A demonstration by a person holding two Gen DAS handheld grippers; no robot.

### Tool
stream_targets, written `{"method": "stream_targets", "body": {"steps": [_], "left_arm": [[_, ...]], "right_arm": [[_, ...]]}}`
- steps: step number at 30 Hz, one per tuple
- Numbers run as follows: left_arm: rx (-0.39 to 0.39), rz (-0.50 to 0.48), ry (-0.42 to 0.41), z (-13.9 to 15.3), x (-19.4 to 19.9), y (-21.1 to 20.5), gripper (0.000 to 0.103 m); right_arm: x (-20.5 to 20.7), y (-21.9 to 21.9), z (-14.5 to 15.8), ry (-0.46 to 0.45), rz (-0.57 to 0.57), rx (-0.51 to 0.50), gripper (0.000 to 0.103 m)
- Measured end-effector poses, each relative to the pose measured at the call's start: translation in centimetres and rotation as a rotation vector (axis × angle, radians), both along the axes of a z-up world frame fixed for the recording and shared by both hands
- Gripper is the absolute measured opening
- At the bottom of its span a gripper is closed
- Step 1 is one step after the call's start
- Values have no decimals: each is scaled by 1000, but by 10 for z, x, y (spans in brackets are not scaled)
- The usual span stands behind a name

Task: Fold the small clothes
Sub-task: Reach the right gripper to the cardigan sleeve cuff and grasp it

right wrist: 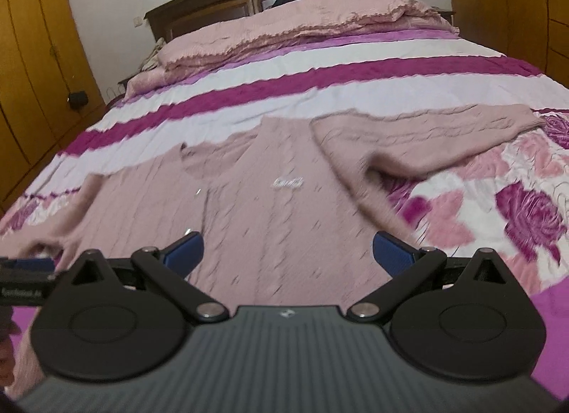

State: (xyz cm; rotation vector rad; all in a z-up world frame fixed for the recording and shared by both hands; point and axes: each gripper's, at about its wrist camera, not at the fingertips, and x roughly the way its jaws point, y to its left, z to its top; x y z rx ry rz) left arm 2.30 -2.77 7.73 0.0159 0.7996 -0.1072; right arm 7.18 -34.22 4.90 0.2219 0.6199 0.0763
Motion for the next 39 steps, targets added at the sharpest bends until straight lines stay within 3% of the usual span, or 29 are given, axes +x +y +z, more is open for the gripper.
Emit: {"method": "stream_targets", "body": {"steps": [11, 31, 39], "left_arm": [[29, 44, 22, -7, 23, 4, 103], [35, 111, 114, -42, 47, 12, 103], [47, 108, 129, -48, 51, 9, 103]], "right_arm": [[43, -57, 8, -32, -120, -13, 103], [129, -158, -46, 65, -430, 9, 103], [151, -177, -67, 45, -453, 77, 103]]}}
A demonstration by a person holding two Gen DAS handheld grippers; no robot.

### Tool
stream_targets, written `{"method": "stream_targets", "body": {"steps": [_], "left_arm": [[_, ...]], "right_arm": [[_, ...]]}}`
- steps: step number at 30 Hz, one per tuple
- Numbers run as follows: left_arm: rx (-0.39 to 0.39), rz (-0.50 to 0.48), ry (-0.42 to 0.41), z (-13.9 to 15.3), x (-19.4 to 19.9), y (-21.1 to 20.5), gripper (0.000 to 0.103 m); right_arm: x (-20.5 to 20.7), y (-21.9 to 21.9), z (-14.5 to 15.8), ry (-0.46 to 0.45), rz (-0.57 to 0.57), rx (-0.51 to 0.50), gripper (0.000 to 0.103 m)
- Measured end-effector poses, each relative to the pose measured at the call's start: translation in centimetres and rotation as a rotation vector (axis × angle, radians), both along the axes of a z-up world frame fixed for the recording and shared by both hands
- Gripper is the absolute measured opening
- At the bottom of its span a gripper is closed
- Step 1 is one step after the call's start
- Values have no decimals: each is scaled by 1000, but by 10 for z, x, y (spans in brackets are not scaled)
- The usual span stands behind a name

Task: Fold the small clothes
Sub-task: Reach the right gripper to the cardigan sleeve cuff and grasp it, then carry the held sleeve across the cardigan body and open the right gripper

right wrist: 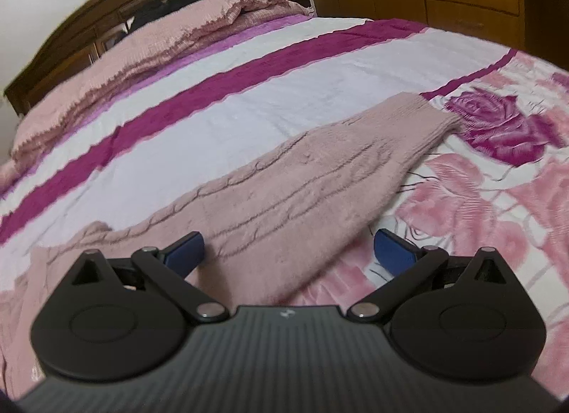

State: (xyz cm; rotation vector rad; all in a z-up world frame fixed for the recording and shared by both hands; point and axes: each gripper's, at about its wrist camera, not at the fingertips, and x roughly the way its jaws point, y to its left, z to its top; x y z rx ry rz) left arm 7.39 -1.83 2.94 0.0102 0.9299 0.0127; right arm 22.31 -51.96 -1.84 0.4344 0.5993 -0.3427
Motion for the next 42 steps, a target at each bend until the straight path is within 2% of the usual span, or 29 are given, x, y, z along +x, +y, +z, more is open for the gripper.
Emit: {"method": "stream_targets", "body": {"steps": [8, 10, 12, 14, 21, 30, 42], "left_arm": [[16, -4, 1, -4, 2, -3, 103], [18, -5, 2, -4, 2, -3, 103], [19, -6, 1, -4, 2, -3, 103], [19, -7, 1, -4, 2, -3, 103], [18, -15, -1, -2, 1, -2, 103], [6, -5, -1, 5, -1, 1, 103], [18, 15, -39, 21, -17, 15, 103]], "right_arm": [[12, 0, -5, -36, 1, -35, 102], [13, -2, -4, -51, -9, -40, 84], [14, -2, -2, -47, -19, -65, 44], [15, -4, 1, -59, 9, -47, 19], [-4, -5, 25, -129, 25, -50, 17], [-36, -6, 78, -264, 66, -27, 16], [-51, 48, 118, -348, 194, -11, 16]]}}
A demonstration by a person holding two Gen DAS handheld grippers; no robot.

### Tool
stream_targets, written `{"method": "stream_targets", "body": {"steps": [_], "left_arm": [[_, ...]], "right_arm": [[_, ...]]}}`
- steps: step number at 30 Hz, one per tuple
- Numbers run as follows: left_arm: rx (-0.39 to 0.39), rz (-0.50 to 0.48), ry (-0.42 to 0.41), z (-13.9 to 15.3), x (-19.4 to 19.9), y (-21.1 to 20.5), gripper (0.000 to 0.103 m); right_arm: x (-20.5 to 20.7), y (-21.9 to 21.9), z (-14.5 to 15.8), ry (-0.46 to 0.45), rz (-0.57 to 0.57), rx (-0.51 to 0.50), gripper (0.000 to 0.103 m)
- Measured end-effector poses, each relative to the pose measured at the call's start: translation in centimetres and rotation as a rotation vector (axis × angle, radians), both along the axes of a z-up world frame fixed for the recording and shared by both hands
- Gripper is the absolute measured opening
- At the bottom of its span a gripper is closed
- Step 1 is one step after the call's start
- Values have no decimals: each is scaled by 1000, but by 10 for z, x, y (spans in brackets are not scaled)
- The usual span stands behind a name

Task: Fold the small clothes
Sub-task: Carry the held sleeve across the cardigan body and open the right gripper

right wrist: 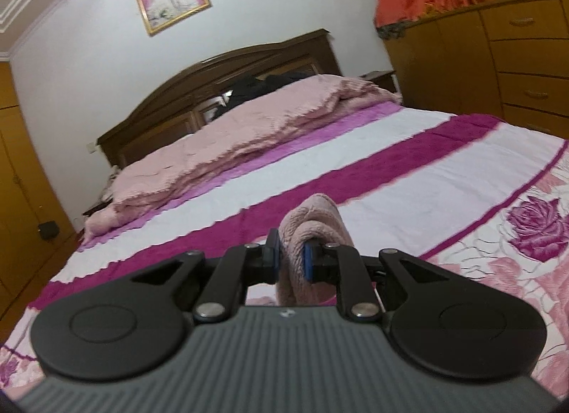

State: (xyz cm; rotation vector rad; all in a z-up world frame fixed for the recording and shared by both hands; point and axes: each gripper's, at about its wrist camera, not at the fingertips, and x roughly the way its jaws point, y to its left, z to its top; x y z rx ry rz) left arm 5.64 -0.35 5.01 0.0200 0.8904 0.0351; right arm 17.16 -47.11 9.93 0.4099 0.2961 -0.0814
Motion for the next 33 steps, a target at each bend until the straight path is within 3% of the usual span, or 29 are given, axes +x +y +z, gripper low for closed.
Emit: {"method": "stream_targets", "body": {"steps": [11, 20, 27, 33], "left_arm": [[-35, 37, -27, 11, -8, 25, 103], [-50, 59, -52, 17, -16, 43, 103], [-37, 89, -76, 21, -23, 60, 103], [-46, 110, -61, 13, -28, 72, 103]], "right_arm": [[-2, 41, 26, -35, 58, -6, 16], [4, 109, 45, -65, 166, -47, 16], [13, 166, 33, -19, 284, -51, 16], [21, 210, 1, 80, 373, -25, 16]]}}
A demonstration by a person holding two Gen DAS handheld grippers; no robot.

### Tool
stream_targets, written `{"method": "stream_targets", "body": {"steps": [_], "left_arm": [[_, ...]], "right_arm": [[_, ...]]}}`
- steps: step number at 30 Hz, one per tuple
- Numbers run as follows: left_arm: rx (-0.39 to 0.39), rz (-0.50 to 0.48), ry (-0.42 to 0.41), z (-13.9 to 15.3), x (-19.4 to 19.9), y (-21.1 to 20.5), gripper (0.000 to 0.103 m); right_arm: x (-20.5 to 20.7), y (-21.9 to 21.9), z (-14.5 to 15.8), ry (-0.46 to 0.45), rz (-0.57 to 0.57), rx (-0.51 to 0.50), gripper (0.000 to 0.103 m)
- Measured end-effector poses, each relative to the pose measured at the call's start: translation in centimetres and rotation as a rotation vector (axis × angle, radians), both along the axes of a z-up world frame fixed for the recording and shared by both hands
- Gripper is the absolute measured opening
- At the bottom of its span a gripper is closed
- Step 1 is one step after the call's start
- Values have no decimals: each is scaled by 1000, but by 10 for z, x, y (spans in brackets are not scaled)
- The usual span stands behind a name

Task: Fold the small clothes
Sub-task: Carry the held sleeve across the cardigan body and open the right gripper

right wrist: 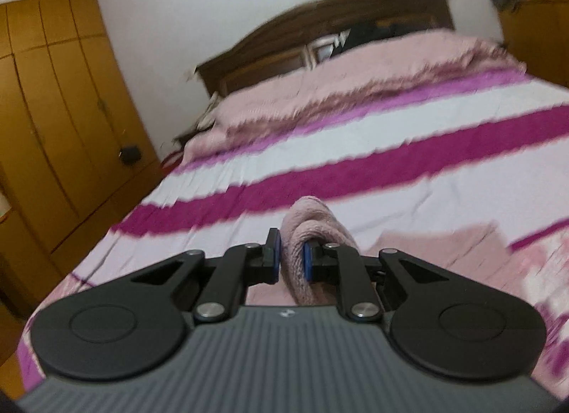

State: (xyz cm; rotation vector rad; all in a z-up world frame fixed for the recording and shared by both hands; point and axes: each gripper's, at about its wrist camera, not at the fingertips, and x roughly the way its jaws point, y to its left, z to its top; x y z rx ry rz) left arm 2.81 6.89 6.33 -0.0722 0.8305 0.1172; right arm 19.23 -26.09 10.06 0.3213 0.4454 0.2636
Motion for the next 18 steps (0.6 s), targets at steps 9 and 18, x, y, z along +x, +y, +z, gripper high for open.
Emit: {"method": "stream_targets", "body": {"steps": [9, 18], "left_arm": [[-6, 30, 9, -6, -4, 14, 103], [-9, 51, 0, -8, -9, 25, 103]], "right_arm": [[1, 41, -41, 95, 54, 33, 16], [6, 71, -64, 169, 120, 56, 16]]}}
